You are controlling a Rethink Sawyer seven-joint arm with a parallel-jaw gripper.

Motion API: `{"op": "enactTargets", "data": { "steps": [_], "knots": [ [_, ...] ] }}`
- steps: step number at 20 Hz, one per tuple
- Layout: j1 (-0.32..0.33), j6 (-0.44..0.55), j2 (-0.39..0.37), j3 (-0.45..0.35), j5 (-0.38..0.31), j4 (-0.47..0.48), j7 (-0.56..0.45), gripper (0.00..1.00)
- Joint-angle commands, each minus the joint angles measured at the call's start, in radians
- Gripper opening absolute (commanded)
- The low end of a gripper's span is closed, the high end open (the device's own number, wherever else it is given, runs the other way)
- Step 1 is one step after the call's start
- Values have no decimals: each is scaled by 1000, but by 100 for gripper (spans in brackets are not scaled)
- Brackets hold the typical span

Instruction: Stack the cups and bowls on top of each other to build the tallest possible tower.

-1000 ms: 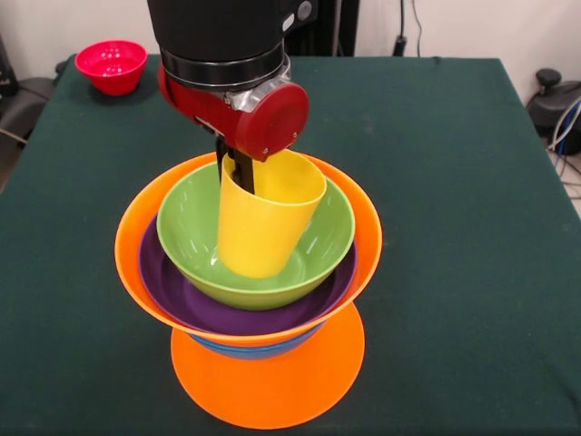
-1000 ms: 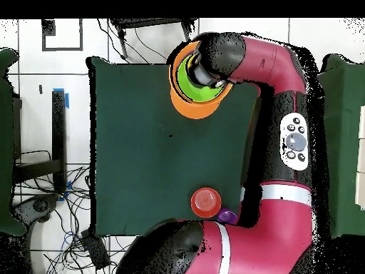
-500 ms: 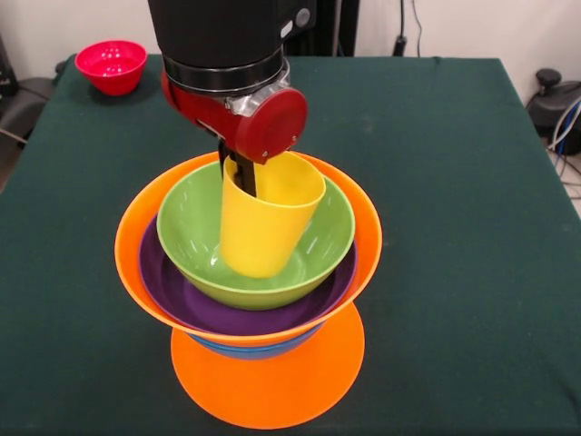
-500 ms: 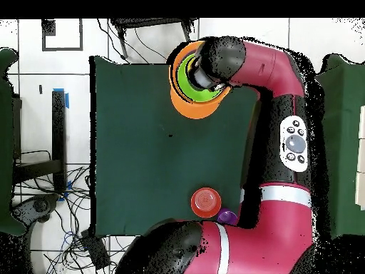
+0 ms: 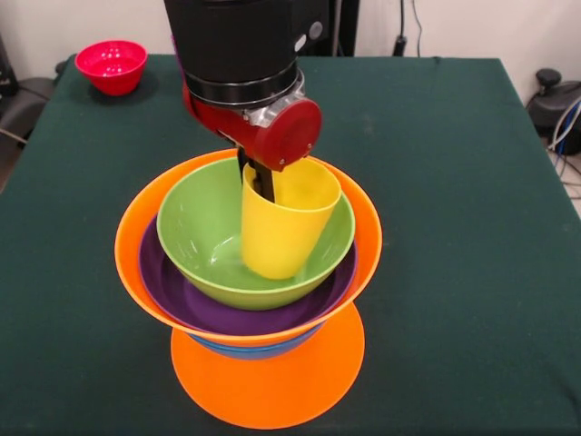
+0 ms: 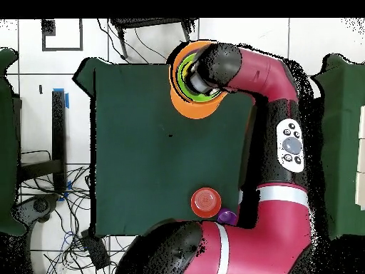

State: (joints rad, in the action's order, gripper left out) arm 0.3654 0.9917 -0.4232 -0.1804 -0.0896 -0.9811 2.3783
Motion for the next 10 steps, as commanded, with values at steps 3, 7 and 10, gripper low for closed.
{"op": "enactTargets", "data": {
  "steps": [3, 7, 10],
  "knots": [
    [-19, -77, -24, -7, 7, -122, 49, 0],
    [-22, -109, -25, -7, 1, -130, 40, 100],
    [-27, -118, -25, -4, 0, -134, 47, 100]
  ]
}}
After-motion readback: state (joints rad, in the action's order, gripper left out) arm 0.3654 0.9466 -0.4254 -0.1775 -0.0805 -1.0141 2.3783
